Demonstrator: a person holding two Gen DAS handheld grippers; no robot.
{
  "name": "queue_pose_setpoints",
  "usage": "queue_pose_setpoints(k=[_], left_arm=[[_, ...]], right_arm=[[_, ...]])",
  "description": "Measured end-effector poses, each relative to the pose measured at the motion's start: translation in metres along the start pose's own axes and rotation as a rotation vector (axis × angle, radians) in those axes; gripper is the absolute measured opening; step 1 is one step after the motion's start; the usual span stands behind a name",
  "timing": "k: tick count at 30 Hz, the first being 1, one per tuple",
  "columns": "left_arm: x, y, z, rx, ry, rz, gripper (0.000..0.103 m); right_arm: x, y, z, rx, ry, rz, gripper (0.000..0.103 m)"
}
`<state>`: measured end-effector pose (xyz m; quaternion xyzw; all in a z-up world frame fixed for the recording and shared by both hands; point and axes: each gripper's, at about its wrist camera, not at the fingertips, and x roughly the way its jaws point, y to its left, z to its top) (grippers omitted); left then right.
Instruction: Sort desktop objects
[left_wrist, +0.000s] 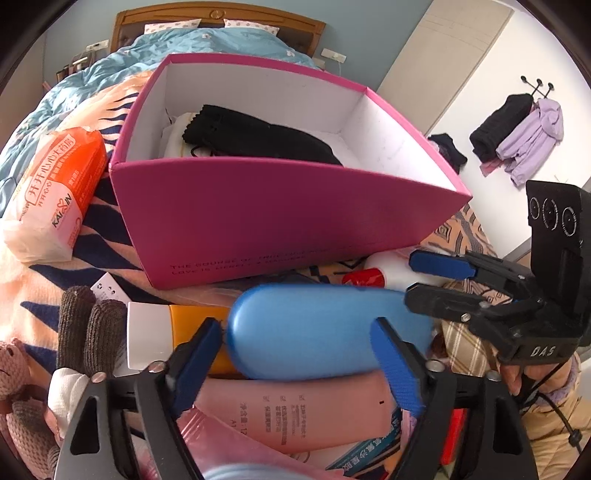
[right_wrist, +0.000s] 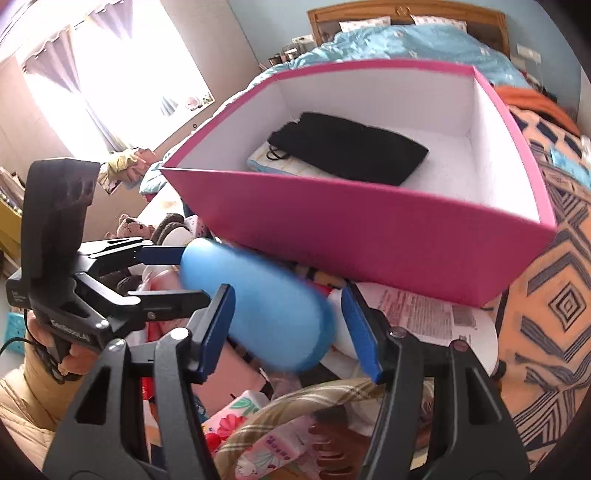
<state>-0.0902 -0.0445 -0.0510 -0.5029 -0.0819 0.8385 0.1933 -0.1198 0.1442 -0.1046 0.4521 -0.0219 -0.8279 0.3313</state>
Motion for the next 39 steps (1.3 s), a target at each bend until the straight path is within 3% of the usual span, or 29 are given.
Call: queue_pose_setpoints(k=[6, 11, 14, 19, 24, 32, 39], left_arm=[[0.001, -0.003, -0.002, 0.029, 0.015, 0.010, 0.076], [0.002, -0.003, 0.000, 0.043, 0.029, 0.009, 0.076], [0.002, -0.003, 0.001, 0.050, 0.033, 0.009, 0.076], [0.003, -0.001, 0.001, 0.051, 0.034, 0.005, 0.076], [0.000, 0.001, 0.000, 0.006, 0.021, 0.005, 0.077], [-0.013, 0.002, -0.003, -0.075, -0.035, 0.016, 0.077], [-0.019, 0.002, -0.001, -0.113, -0.065, 0.015, 0.077]], right_arm=[[-0.009, -0.007, -0.006, 0.036, 0.009, 0.042, 0.062], [-0.010, -0.004, -0.011, 0.041, 0.109, 0.089, 0.062], [-0.001, -0.001, -0.018, 0.027, 0.191, 0.074, 0.062], [0.006, -0.002, -0.017, 0.059, 0.218, 0.091, 0.065], [0.002, 0.000, -0.020, 0.076, 0.164, 0.084, 0.065], [-0.012, 0.013, -0.016, 0.001, 0.035, 0.012, 0.060], [-0.016, 0.019, -0.004, -0.051, -0.020, -0.029, 0.060]])
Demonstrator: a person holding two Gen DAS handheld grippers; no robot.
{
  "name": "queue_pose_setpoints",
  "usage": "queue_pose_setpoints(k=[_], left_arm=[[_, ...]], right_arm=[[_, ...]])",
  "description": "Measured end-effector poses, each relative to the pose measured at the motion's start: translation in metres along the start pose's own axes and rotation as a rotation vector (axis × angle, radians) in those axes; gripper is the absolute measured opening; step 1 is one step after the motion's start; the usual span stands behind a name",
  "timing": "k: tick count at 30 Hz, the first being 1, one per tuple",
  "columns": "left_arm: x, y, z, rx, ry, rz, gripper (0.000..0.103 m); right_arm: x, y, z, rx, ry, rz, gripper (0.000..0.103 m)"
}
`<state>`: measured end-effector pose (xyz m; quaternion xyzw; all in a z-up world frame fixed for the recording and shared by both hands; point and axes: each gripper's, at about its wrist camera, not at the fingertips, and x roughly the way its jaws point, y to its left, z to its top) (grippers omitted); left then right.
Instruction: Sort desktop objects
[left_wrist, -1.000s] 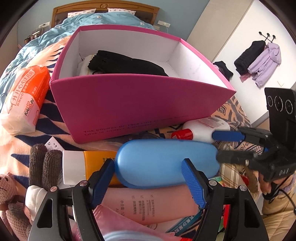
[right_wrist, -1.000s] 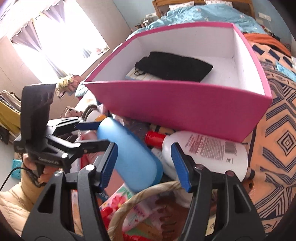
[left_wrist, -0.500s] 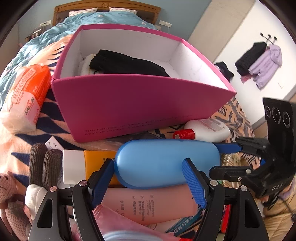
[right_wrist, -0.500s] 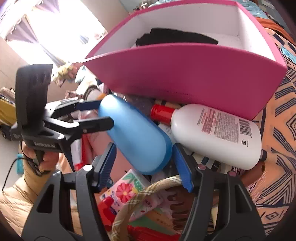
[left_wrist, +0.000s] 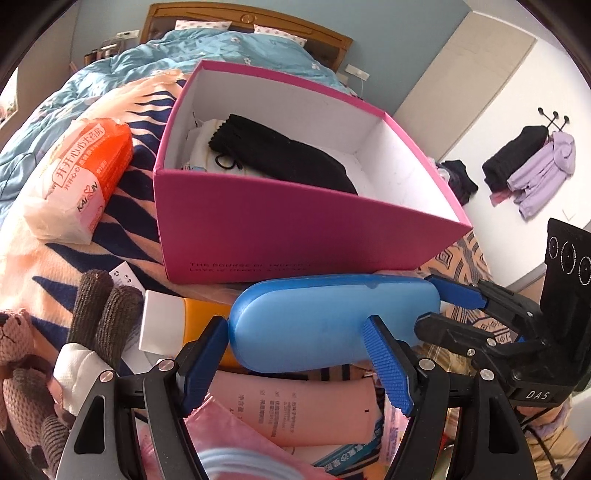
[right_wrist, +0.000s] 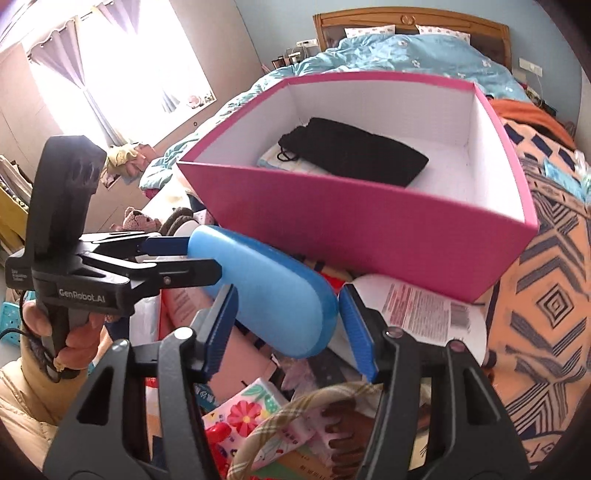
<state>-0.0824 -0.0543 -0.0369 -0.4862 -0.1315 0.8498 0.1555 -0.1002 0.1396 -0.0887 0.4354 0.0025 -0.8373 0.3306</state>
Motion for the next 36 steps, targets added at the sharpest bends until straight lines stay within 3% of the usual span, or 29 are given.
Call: queue_pose_setpoints(k=[9, 11, 12, 14, 16, 18, 22, 26, 31, 36], left_arm=[[-0.028, -0.015, 0.011, 0.025, -0.083, 0.006, 0.076], [-0.033, -0.019, 0.016, 0.033, -0.088, -0.042, 0.073], [-0.035, -0.022, 0.018, 0.038, -0.080, -0.076, 0.066], [-0.037, -0.032, 0.021, 0.067, -0.089, -0.055, 0.059], [-0.032, -0.038, 0.023, 0.100, -0.096, -0.003, 0.059], [-0.021, -0.030, 0.023, 0.073, -0.046, -0.039, 0.059], [-0.007, -0.016, 0.014, 0.067, -0.017, 0.037, 0.059], [-0.007, -0.009, 0.005, 0.078, 0.021, 0.008, 0.061], [-0.002, -0.013, -0.008, 0.132, 0.086, -0.015, 0.071], [0.006, -0.009, -0.012, 0.106, 0.133, -0.031, 0.075]], right_arm=[[-0.022, 0.007, 0.017, -0.047, -0.072, -0.001, 0.060], [-0.028, 0.009, 0.023, -0.060, -0.089, 0.008, 0.059], [-0.030, 0.010, 0.025, -0.061, -0.092, 0.022, 0.059], [-0.031, 0.012, 0.031, -0.060, -0.079, 0.109, 0.035], [-0.029, 0.019, 0.033, -0.082, -0.074, 0.106, 0.033], [-0.024, 0.022, 0.034, -0.101, -0.077, 0.065, 0.033], [-0.016, -0.003, 0.025, -0.016, -0.039, 0.062, 0.034], [-0.015, -0.024, 0.005, 0.033, 0.031, 0.063, 0.051], [-0.011, -0.034, -0.015, 0.064, 0.116, 0.097, 0.053], [-0.002, -0.033, -0.024, 0.056, 0.162, 0.109, 0.057]])
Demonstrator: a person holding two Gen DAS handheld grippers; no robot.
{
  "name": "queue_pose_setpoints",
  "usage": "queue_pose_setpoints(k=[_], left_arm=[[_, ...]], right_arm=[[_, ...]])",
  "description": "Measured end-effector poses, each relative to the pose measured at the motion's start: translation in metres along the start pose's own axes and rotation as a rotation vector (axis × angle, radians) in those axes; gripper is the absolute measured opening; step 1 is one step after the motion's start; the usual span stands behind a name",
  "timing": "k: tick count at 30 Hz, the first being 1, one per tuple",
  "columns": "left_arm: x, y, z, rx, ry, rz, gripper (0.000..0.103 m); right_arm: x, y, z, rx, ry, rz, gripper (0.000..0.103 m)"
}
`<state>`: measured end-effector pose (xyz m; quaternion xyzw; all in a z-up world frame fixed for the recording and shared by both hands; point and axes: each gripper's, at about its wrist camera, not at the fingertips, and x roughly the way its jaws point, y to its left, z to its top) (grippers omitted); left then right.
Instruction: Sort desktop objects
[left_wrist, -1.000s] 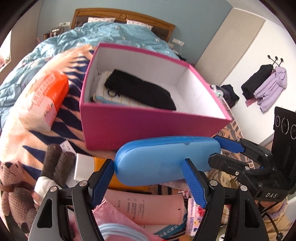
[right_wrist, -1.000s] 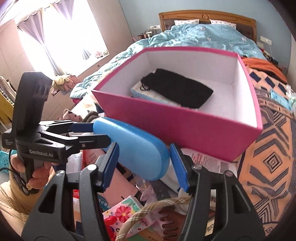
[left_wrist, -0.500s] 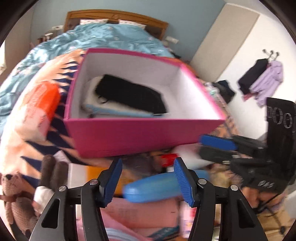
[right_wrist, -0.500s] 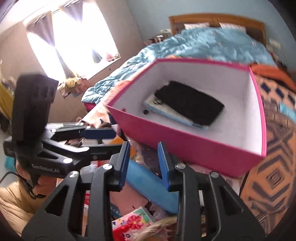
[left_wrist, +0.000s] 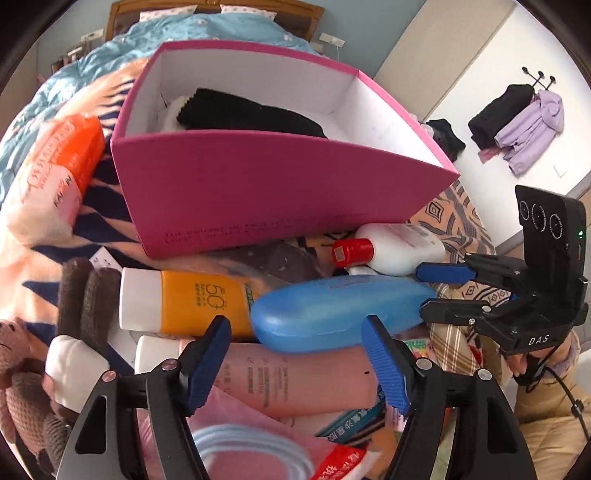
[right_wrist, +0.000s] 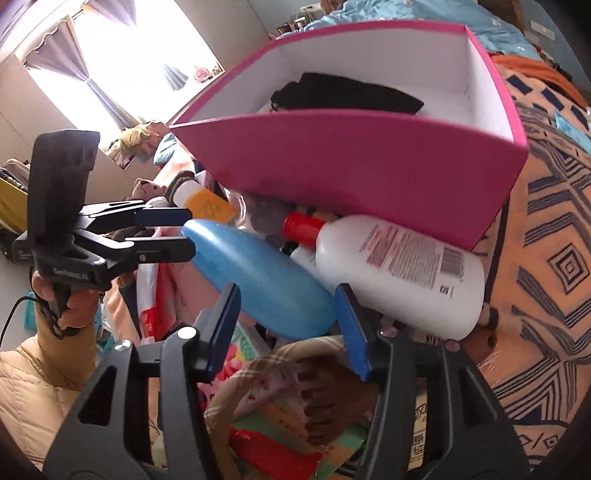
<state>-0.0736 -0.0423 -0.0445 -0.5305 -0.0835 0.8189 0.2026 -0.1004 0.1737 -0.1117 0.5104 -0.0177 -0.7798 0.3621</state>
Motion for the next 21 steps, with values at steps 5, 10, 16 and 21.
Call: queue_pose_setpoints(k=[5, 10, 16, 21], left_arm=[[0.011, -0.003, 0.003, 0.005, 0.036, -0.059, 0.076], [0.014, -0.009, 0.005, 0.018, 0.045, -0.045, 0.081], [0.013, 0.000, 0.007, 0.014, 0.047, -0.014, 0.081], [0.020, 0.001, 0.012, 0.021, 0.066, -0.054, 0.081]], right_arm=[[0.002, 0.000, -0.002, 0.001, 0.028, 0.017, 0.066], [0.011, 0.009, 0.000, -0.021, 0.022, 0.008, 0.069], [0.011, -0.004, 0.004, 0.059, 0.083, 0.011, 0.070], [0.011, -0.009, 0.006, 0.078, 0.139, 0.004, 0.071]])
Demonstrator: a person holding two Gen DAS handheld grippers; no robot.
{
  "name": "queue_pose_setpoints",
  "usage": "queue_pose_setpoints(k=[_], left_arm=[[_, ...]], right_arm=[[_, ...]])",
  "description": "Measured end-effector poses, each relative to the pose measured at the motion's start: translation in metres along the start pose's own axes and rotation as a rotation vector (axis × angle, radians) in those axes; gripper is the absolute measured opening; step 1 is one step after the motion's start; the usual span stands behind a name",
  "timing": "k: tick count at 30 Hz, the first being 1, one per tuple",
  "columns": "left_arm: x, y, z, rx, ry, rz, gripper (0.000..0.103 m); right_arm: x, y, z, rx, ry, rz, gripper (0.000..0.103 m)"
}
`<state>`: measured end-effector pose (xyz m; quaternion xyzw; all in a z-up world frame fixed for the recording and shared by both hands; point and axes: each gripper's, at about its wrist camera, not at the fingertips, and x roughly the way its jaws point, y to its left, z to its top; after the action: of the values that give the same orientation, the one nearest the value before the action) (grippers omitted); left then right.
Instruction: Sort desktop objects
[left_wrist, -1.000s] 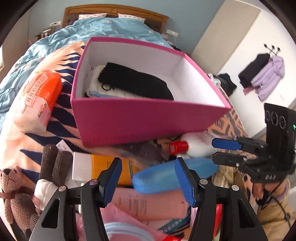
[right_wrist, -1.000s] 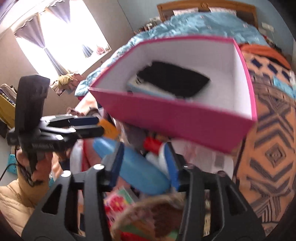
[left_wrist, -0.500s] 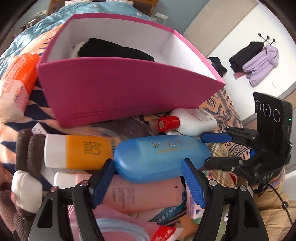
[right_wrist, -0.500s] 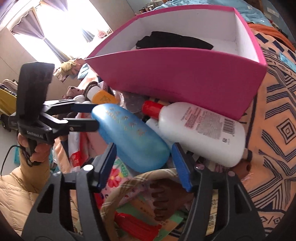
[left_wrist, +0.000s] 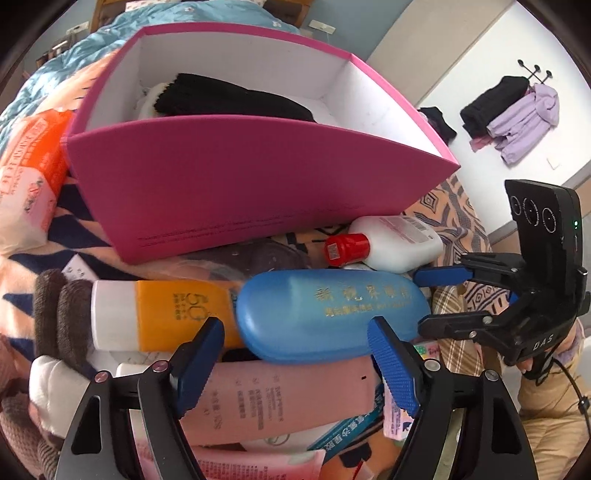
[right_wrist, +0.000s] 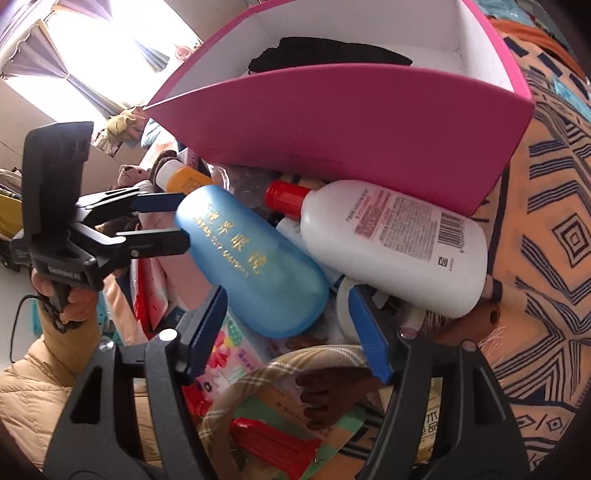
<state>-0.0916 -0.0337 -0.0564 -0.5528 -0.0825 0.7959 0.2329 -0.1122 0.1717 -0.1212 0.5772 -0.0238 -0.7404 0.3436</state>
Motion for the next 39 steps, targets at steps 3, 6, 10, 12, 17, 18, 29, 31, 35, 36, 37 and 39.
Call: queue_pose_setpoints(k=[3, 6, 10, 12, 17, 18, 29, 31, 35, 36, 37, 39], left_arm=[[0.004, -0.001, 0.003, 0.001, 0.016, -0.018, 0.081], [0.007, -0.006, 0.003, 0.013, 0.021, -0.007, 0.084], [0.004, -0.001, -0.001, -0.013, 0.006, -0.003, 0.084], [0.001, 0.000, -0.004, -0.027, -0.015, 0.011, 0.084], [-0.004, 0.005, -0.009, -0.074, -0.065, 0.023, 0.083], [-0.006, 0.006, -0.009, -0.083, -0.075, 0.028, 0.083], [0.004, 0.010, -0.007, -0.123, -0.114, -0.002, 0.072], [0.004, 0.009, -0.010, -0.105, -0.114, 0.008, 0.072], [0.002, 0.011, -0.008, -0.085, -0.104, 0.010, 0.072], [0.002, 0.011, -0.006, -0.081, -0.100, 0.011, 0.072], [0.002, 0.011, -0.004, -0.073, -0.096, 0.016, 0.072], [0.003, 0.010, 0.002, -0.056, -0.083, 0.026, 0.072]], right_arm=[[0.005, 0.003, 0.002, -0.011, 0.011, 0.004, 0.075], [0.007, 0.010, 0.002, -0.036, 0.005, 0.005, 0.079], [0.006, 0.018, -0.003, -0.068, -0.054, -0.009, 0.080], [0.003, 0.017, -0.007, -0.068, -0.094, 0.005, 0.077], [-0.007, 0.036, -0.012, -0.155, -0.207, -0.047, 0.073], [-0.008, 0.041, -0.012, -0.177, -0.222, -0.066, 0.073], [0.000, 0.075, 0.008, -0.367, -0.267, -0.130, 0.033], [-0.003, 0.065, 0.007, -0.313, -0.237, -0.086, 0.040], [-0.016, 0.038, -0.003, -0.194, -0.211, -0.050, 0.048], [-0.020, 0.030, -0.006, -0.155, -0.206, -0.038, 0.048], [-0.023, 0.022, -0.009, -0.116, -0.199, -0.033, 0.048], [-0.025, 0.009, -0.012, -0.034, -0.150, -0.016, 0.048]])
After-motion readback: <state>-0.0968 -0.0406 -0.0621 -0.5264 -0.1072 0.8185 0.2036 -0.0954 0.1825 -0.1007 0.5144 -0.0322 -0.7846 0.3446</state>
